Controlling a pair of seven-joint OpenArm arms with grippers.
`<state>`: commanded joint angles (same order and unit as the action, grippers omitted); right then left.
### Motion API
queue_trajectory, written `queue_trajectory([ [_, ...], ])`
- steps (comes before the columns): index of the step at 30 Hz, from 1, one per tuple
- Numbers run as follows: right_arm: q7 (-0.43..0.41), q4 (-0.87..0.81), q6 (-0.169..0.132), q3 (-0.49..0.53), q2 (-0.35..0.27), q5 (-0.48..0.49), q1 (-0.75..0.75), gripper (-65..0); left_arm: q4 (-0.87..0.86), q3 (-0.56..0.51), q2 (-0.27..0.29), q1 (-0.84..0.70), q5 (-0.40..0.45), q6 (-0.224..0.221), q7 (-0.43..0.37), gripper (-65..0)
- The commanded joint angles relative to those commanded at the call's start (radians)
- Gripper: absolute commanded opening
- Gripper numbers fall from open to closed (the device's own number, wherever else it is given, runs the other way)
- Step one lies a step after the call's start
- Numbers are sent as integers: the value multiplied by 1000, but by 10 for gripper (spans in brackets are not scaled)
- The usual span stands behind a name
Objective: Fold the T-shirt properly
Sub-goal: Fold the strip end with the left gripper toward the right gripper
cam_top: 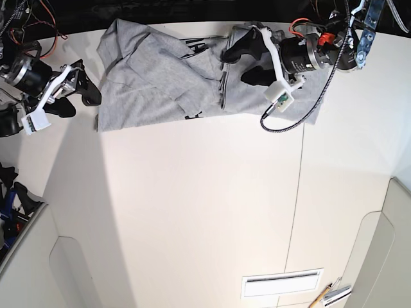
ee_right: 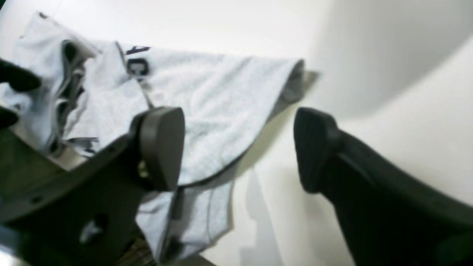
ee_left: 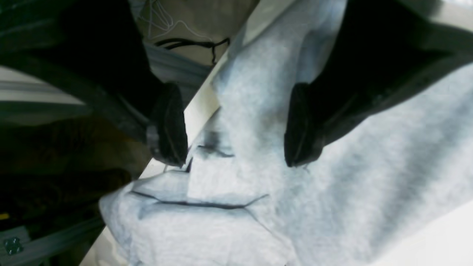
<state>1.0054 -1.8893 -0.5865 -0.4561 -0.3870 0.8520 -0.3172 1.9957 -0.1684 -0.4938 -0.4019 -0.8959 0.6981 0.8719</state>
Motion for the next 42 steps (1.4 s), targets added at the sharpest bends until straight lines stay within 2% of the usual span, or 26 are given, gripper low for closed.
queue_trajectory([
  [4, 2, 54, -10, -28, 48, 43, -31, -195, 2, 0, 18, 7, -48, 0, 0, -205],
  [9, 2, 210, -39, -27, 102, 129, -29, -195, 14, 0, 17, 40, -50, 0, 38, -206],
  [14, 37, 332, -50, -26, 163, 184, -5, -195, 14, 29, 17, 42, -50, 0, 39, -206],
  [18, 39, 349, -50, -15, 191, 185, -5, -196, 14, 52, 18, 43, -50, 0, 38, -206],
  [25, 35, 349, -49, 150, 191, 150, -5, -196, 15, 105, 17, 45, -64, 0, 45, -206],
  [29, 13, 349, -45, 188, 191, 106, -5, -202, 15, 106, 17, 45, -66, 0, 52, -206],
  [30, 8, 349, -45, 188, 190, 92, -5, -217, 15, 105, 17, 45, -66, 0, 53, -206],
  [31, 2, 349, -45, 188, 191, 80, -5, -257, 15, 106, 17, 45, -65, 0, 53, -206],
  [32, -5, 349, -42, 188, 191, 70, -5, -334, 15, 106, 17, 45, -65, 0, 53, -206],
  [34, -11, 349, -39, 188, 190, 61, -4, -566, 15, 109, 17, 45, -66, 0, 53, -206],
  [35, -13, 348, -39, 188, 190, 60, -2, -650, 16, 118, 18, 45, -66, 0, 53, -206],
  [38, -13, 348, -39, 186, 184, 21, 26, -650, 28, 195, 17, 53, -71, 0, 53, -206],
  [42, -11, 348, -39, 149, 158, 19, 66, -650, 55, 333, 17, 53, -132, 0, 76, -206],
])
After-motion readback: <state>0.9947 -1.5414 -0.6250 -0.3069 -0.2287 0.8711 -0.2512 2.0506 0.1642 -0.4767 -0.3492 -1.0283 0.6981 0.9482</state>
